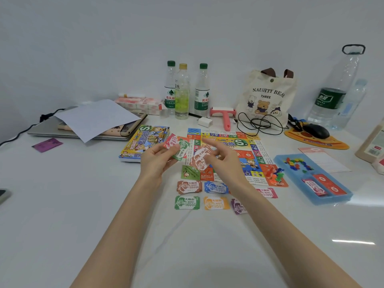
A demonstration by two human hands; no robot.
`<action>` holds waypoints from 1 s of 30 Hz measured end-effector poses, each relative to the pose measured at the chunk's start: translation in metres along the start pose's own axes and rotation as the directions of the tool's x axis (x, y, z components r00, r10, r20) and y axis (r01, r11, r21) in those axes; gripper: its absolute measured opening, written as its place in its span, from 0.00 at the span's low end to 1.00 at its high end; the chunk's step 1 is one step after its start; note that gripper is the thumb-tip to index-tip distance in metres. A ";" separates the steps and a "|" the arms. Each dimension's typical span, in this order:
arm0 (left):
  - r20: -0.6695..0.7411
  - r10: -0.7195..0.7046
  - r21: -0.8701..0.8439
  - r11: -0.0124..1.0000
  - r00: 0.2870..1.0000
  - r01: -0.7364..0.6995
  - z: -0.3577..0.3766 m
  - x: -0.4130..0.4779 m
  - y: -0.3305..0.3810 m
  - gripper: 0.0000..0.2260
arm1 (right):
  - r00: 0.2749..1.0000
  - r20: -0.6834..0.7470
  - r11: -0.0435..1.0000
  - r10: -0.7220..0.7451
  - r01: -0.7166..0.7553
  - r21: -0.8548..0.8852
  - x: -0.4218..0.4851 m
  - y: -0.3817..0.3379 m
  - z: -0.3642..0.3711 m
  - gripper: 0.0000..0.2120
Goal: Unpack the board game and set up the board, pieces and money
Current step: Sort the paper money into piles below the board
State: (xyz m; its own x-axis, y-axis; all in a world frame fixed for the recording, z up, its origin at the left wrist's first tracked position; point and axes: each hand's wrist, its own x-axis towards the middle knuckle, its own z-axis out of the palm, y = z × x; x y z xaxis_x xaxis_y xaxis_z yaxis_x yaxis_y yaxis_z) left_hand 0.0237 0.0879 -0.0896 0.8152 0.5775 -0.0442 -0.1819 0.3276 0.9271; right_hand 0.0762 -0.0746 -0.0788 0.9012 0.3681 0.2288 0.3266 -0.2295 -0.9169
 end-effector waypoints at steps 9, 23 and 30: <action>-0.059 -0.006 -0.037 0.999 0.998 0.003 -0.008 0.009 -0.002 0.09 | 1.000 -0.018 0.990 -0.015 0.012 -0.138 -0.010 0.003 0.011 0.08; -0.055 0.007 -0.060 0.998 0.998 -0.010 -0.010 0.012 -0.003 0.09 | 0.989 -0.126 0.896 -0.078 0.014 -0.443 -0.040 0.018 0.034 0.06; -0.050 -0.001 -0.060 0.998 0.999 -0.002 -0.010 0.013 -0.004 0.12 | 0.993 -0.039 0.768 -0.115 0.064 -0.637 -0.044 0.018 0.032 0.11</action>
State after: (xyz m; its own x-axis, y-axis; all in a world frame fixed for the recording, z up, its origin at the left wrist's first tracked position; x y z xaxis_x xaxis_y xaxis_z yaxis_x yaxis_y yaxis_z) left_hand 0.0292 0.1016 -0.0976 0.7868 0.6139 -0.0637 -0.2164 0.3709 0.9031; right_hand 0.0337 -0.0663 -0.1160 0.8682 0.3564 0.3454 0.4899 -0.7270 -0.4812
